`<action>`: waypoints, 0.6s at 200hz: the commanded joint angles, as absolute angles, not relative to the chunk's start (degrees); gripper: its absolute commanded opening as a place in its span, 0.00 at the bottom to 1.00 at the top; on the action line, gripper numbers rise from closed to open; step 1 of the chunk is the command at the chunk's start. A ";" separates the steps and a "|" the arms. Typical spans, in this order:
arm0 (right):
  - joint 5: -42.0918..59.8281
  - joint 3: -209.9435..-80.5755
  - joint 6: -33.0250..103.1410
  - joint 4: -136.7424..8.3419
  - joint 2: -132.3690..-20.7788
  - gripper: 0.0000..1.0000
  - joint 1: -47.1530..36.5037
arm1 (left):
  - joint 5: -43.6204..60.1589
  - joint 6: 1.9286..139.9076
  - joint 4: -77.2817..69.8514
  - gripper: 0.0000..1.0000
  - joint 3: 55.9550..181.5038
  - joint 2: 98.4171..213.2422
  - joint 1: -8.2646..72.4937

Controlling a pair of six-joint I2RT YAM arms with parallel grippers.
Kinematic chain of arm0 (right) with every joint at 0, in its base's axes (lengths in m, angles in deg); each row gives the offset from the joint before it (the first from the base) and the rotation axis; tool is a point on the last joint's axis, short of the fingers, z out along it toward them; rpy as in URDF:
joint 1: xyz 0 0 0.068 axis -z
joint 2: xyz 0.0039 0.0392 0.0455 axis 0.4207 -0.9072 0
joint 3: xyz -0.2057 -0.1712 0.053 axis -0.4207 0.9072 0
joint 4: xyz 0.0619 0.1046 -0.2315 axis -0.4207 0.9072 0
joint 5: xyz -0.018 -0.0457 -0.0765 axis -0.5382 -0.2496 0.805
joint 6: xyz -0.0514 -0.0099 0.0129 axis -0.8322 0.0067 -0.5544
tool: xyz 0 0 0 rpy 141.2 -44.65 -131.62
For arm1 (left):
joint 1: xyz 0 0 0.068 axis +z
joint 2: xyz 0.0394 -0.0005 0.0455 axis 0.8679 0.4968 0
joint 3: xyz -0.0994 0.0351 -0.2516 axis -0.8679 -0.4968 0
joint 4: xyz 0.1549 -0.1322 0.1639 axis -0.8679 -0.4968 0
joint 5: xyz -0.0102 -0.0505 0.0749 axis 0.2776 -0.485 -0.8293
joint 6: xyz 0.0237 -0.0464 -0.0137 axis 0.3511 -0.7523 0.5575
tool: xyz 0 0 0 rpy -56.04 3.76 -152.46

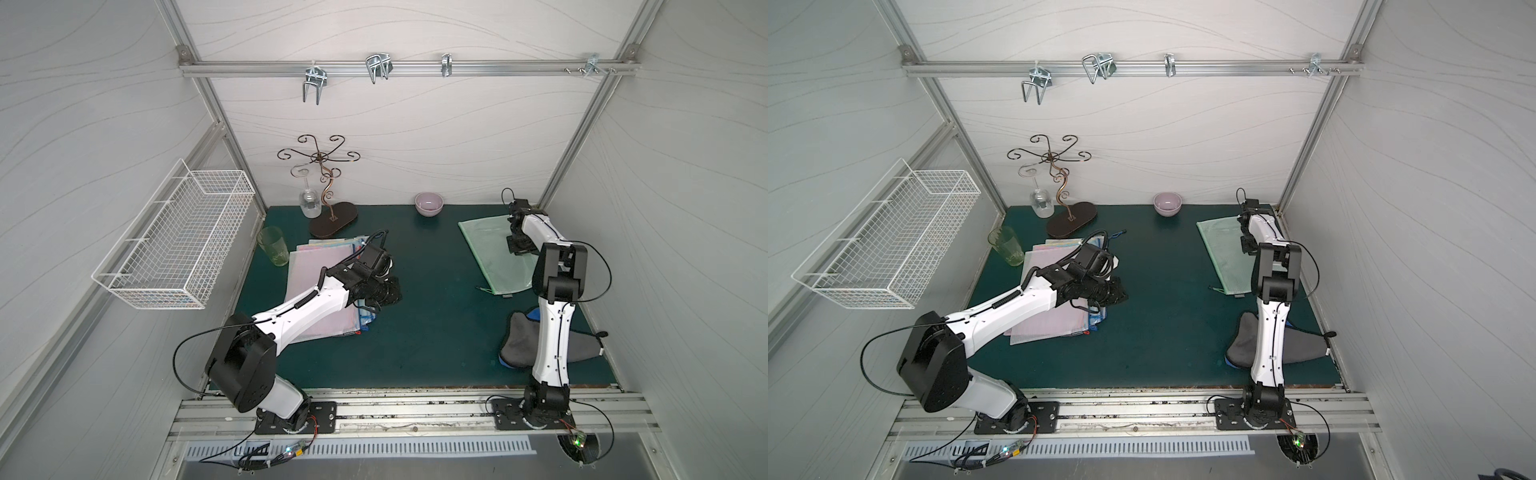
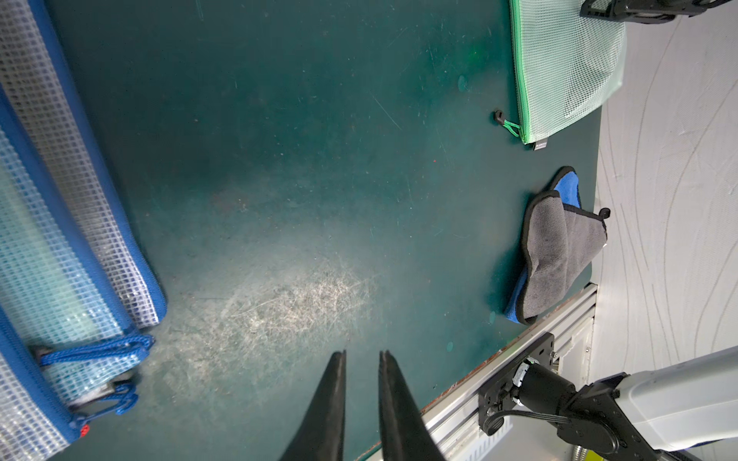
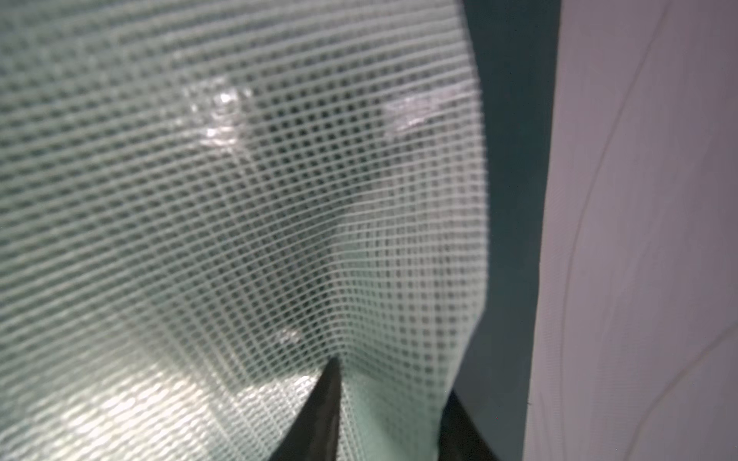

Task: Wipe the document bag
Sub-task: Place the document bag at the center of the board.

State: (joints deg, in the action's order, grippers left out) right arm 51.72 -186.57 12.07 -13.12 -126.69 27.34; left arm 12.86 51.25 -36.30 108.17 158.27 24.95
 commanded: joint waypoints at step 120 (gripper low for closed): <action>25.53 -171.84 30.48 -11.48 -101.22 0.99 6.73 | -3.42 45.43 -46.95 0.63 98.22 148.86 34.63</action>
